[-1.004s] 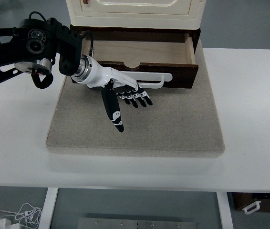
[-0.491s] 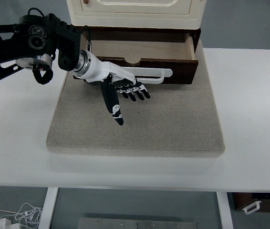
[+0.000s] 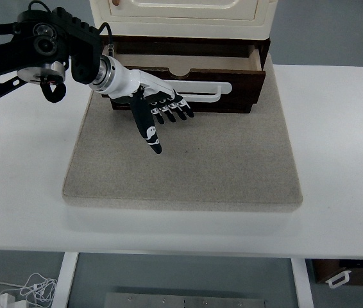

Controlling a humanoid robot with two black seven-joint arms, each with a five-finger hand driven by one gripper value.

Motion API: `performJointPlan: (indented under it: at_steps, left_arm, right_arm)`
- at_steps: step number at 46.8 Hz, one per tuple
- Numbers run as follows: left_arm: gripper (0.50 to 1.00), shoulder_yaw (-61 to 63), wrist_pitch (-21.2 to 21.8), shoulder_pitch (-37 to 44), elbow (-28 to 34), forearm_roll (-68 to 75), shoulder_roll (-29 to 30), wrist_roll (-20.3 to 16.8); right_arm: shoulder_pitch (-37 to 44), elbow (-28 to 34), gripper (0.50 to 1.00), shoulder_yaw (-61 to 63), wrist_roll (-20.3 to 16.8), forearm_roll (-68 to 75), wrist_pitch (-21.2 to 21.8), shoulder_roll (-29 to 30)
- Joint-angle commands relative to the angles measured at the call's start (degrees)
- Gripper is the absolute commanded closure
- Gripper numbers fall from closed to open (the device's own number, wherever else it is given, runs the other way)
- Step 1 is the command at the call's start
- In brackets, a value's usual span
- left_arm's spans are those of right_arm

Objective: Close drawer under combined cabinet
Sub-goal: 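Push the drawer front with the left hand toward the cabinet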

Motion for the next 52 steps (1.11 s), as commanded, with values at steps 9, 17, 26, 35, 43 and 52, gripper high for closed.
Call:
performJointPlan:
  at_steps: [9,17,26,35,43,52]
  left_arm:
    - [0.5,-0.08,2.56,0.0,1.84,0.41,-0.08,-0.18]
    - [0.5,-0.08,3.44,0.0,2.81,0.41,-0.08,-0.27]
    - [0.5,0.0,7.31,0.0,3.34,0.32,-0.08,-0.18]
    - [0.5,-0.08,7.58,0.0,5.45,0.32,-0.34,-0.18]
    - [0.5,-0.08,7.66,0.0,6.42,0.32,-0.78,-0.27]
    - [0.5,-0.08,9.77,0.44,6.59,0.32,-1.13,-0.35]
  right_arm:
    - [-0.08,-0.04,0.548,0.0,0.0,0.0,0.0,0.0]
    - [0.0,-0.04,0.548,0.0,0.0,0.0,0.0,0.0]
    - [-0.08,-0.04,0.548,0.0,0.0,0.0,0.0,0.0]
    - [-0.08,0.05,0.548,0.0,0.0,0.0,0.0,0.0]
    - [0.0,0.04,0.548,0.0,0.0,0.0,0.0,0.0]
    - [-0.08,0.05,0.548,0.0,0.0,0.0,0.0,0.0]
